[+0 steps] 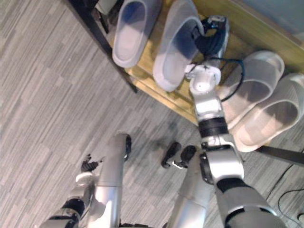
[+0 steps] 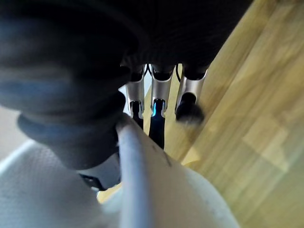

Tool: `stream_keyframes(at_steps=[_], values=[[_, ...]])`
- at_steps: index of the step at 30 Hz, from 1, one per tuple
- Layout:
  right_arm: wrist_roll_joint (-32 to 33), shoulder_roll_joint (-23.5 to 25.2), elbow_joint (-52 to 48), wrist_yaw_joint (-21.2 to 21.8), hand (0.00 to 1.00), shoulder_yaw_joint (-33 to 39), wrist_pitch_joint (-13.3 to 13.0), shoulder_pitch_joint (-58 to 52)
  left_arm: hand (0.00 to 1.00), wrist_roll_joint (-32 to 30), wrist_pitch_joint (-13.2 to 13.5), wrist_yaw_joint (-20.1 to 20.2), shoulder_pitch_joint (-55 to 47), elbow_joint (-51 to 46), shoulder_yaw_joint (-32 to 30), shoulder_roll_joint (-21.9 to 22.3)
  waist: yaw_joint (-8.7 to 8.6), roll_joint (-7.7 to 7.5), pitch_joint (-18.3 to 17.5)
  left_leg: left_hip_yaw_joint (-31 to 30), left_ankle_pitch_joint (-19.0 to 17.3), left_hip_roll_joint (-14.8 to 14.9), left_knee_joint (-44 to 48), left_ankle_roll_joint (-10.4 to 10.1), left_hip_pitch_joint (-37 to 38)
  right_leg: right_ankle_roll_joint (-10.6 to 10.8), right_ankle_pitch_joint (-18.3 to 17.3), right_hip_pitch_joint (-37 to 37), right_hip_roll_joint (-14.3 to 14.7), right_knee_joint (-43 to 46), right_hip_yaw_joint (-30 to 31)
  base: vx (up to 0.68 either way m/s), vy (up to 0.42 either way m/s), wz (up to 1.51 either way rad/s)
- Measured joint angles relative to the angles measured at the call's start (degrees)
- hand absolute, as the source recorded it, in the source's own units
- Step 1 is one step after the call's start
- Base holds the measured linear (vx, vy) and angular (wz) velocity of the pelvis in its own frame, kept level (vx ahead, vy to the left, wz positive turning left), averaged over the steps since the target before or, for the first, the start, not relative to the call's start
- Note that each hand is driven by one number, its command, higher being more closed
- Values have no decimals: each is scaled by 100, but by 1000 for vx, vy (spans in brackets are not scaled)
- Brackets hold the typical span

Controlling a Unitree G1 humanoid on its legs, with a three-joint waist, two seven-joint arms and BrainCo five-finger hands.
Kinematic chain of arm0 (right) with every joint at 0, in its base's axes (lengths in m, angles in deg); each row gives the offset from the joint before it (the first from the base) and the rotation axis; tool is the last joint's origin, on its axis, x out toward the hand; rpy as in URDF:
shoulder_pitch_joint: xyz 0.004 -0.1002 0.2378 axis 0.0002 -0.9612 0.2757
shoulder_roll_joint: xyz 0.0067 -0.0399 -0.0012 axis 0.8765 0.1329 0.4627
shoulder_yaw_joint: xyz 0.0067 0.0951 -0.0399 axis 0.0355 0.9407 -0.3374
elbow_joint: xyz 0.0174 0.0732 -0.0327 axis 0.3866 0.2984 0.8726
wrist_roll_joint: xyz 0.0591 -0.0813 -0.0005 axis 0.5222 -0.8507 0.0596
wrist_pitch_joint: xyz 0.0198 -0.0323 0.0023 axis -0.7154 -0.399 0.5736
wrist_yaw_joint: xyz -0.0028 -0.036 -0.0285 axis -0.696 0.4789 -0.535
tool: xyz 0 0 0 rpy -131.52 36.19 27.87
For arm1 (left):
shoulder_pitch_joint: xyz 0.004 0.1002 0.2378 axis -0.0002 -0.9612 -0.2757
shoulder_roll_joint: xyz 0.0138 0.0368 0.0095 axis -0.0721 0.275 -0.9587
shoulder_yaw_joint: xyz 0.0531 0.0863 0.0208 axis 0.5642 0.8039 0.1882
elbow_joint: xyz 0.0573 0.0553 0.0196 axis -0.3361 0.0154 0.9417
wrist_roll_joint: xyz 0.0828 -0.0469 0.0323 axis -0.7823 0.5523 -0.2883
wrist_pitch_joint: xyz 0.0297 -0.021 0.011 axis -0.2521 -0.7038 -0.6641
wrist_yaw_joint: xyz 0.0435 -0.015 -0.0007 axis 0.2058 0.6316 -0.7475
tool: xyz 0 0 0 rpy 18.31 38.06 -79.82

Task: Organize the slippers on the shoe rack

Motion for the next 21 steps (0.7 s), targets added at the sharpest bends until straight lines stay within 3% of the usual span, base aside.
stream_keyframes(at_steps=[10, 21], values=[[685, 328, 113, -77, 0, 92, -26, 180, 0, 2, 104, -77, 123, 99, 48, -3, 37, 6, -73, 17, 95, -16, -256, -107, 133, -30, 15, 56, 6, -136, -6, 1, -7, 2], [457, 641, -541, -112, 0, -162, -52, -547, 0, -8, 101, -77, 119, 87, -61, -2, 9, -10, -269, 138, 95, 120, -584, -112, 615, -83, 63, 475, 139, -485, -3, -2, 3, -6]])
